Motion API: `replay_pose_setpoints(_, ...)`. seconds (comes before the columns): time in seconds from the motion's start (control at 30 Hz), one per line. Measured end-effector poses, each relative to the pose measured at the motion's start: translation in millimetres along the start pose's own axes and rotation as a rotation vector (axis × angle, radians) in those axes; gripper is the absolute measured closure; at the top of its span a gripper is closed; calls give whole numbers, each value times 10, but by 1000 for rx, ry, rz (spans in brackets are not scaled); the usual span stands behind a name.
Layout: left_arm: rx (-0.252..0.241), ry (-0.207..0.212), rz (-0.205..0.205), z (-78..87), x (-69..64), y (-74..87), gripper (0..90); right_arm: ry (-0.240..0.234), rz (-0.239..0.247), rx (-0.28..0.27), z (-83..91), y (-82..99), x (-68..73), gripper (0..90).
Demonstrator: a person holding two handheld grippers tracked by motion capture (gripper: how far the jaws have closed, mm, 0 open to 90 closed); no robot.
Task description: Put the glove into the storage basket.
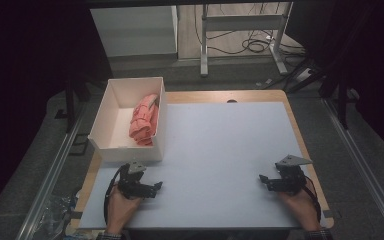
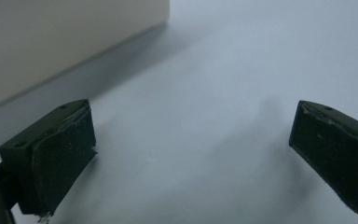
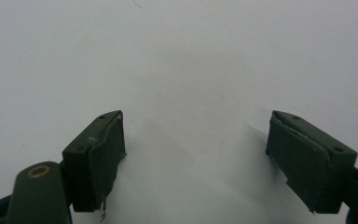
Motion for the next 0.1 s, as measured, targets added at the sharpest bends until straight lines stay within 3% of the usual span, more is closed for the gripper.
replay_pose_setpoints(0.1,2,6,9,-6,-4,-5,3,1,1,0,-1,1,0,197)
Point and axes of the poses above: each handheld gripper's, and its own axes: z roughly backward along the jaws, y roughly out of its underside, x roughly to its left, the point moved 9 cm from there along -z, roughly forward along the jaws, and after that the axes turned 1 degree about y, right-handed, at the moved point
